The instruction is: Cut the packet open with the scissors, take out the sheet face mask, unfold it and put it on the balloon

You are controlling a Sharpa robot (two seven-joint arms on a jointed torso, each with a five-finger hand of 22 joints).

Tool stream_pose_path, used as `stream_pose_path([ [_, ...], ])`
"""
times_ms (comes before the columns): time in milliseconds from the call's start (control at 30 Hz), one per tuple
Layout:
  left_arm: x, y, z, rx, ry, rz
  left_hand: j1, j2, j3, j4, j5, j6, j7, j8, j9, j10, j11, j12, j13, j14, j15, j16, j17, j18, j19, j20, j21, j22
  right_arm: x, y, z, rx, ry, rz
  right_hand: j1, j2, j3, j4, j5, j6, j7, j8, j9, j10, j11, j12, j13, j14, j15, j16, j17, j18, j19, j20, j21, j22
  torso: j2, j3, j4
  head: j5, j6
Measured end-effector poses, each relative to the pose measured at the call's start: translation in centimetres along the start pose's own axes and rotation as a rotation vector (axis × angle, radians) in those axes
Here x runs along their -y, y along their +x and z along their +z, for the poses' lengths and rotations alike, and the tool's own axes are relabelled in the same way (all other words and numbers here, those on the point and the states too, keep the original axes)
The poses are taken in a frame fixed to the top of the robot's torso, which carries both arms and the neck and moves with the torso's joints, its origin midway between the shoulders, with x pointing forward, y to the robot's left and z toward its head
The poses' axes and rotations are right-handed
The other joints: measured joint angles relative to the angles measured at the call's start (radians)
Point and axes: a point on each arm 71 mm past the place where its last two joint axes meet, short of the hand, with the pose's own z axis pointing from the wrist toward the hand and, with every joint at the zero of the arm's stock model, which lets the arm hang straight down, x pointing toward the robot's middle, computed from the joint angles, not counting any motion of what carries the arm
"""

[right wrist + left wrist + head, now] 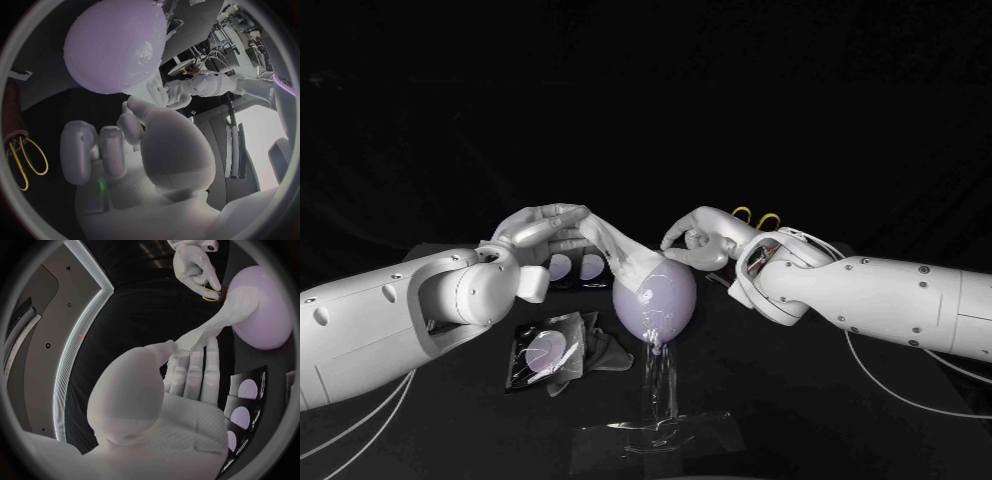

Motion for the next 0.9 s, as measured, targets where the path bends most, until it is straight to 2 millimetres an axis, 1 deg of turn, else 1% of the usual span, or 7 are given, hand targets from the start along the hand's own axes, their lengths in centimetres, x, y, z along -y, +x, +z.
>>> stream_pose_path([
  [100,0.0,0.0,0.0,0.000,0.000,0.000,-0.001,-0.001,0.000,0.000,0.000,0.000,0.000,0.000,0.000,0.000,0.000,0.000,0.000,0.000,0.000,0.000,0.000,0.000,0.000,0.000,0.000,0.000,-0.5,0.4,0.4,-0.007,-0.020,-0.010,0.004,0.004,0.007,-0.007,0.000,0.014,-0.007,0.002,0.001,0.030,-0.005,0.060,0.007,0.001,-0.008,0.012,0.000,0.000,-0.002,0.002,0.017,0.000,0.000,0.0000,0.0002,0.000,-0.001],
  [267,0.0,0.1,0.0,-0.002,0.000,0.000,-0.001,-0.001,0.000,0.000,0.000,0.000,0.000,0.000,0.000,0.000,0.000,0.000,0.000,0.000,0.000,0.000,0.000,0.000,0.000,0.000,0.000,0.000,-1.1,0.8,1.1,-0.014,-0.047,-0.031,0.011,0.011,0.007,-0.007,0.000,0.014,-0.007,0.002,0.001,0.043,-0.003,0.091,0.003,0.002,-0.009,0.016,0.001,0.000,-0.002,0.002,0.025,0.000,0.001,0.0000,0.0010,0.000,-0.001],
  [400,0.0,0.1,0.0,-0.003,0.000,0.001,-0.002,-0.002,0.000,0.000,0.000,0.000,0.000,0.000,0.000,0.000,0.000,0.000,0.000,0.000,0.000,0.000,0.000,0.000,0.000,0.000,0.000,0.000,-1.3,1.0,1.6,-0.016,-0.057,-0.049,0.011,0.011,0.007,-0.007,0.000,0.012,-0.005,0.002,-0.003,0.046,-0.004,0.093,0.000,0.002,-0.009,0.018,0.001,0.000,-0.002,0.002,0.025,0.000,0.001,-0.0006,0.0012,0.001,-0.002],
  [467,0.0,0.1,0.0,-0.003,0.000,0.002,-0.004,-0.004,0.002,-0.003,0.000,0.000,0.000,0.000,0.000,0.000,0.000,0.000,0.000,0.000,0.000,0.000,0.000,0.000,0.000,0.000,0.000,0.000,-1.3,1.0,1.8,-0.017,-0.059,-0.056,0.010,0.010,0.007,-0.007,0.000,0.006,0.000,-0.004,-0.006,0.047,-0.005,0.093,0.000,0.002,-0.009,0.018,0.001,0.000,-0.002,0.002,0.025,0.000,0.002,-0.0012,0.0012,0.001,-0.003],
  [533,0.0,0.1,0.0,-0.003,0.000,0.003,-0.004,-0.004,0.003,-0.003,0.000,0.000,0.000,0.000,0.000,0.000,0.000,0.000,0.000,0.000,0.000,0.000,0.000,0.000,0.000,0.000,0.000,0.000,-1.3,1.1,1.9,-0.020,-0.061,-0.062,0.010,0.010,0.007,-0.007,0.000,0.000,-0.002,-0.007,-0.008,0.047,-0.005,0.093,0.000,0.002,-0.009,0.018,0.001,0.000,-0.002,0.001,0.025,0.000,0.002,-0.0017,0.0012,0.002,-0.004],
  [700,0.0,0.1,0.0,-0.004,0.001,0.006,-0.005,-0.005,0.003,-0.003,0.000,0.000,0.000,0.000,0.000,0.000,0.000,0.000,0.000,0.000,0.000,0.000,0.000,0.000,0.000,0.000,0.000,0.000,-1.3,1.2,2.0,-0.036,-0.067,-0.076,-0.001,-0.001,0.006,-0.014,0.000,-0.007,-0.001,-0.018,-0.014,0.049,-0.007,0.093,-0.002,0.002,-0.009,0.018,0.000,0.000,-0.002,0.001,0.025,0.000,0.001,-0.0017,0.0010,0.004,-0.008],
  [900,0.0,0.1,0.0,-0.003,0.002,0.009,-0.004,-0.004,0.003,-0.003,0.000,0.000,0.000,0.000,0.000,0.000,0.000,0.000,0.000,0.000,0.000,0.000,0.001,0.000,0.000,0.000,0.000,0.000,-1.3,1.4,2.0,-0.071,-0.067,-0.093,-0.013,-0.013,0.002,-0.010,0.000,-0.016,0.001,-0.031,-0.022,0.049,-0.007,0.087,-0.001,0.002,-0.009,0.017,0.000,0.000,-0.002,0.001,0.016,0.000,0.000,-0.0013,0.0004,0.004,-0.010],
])
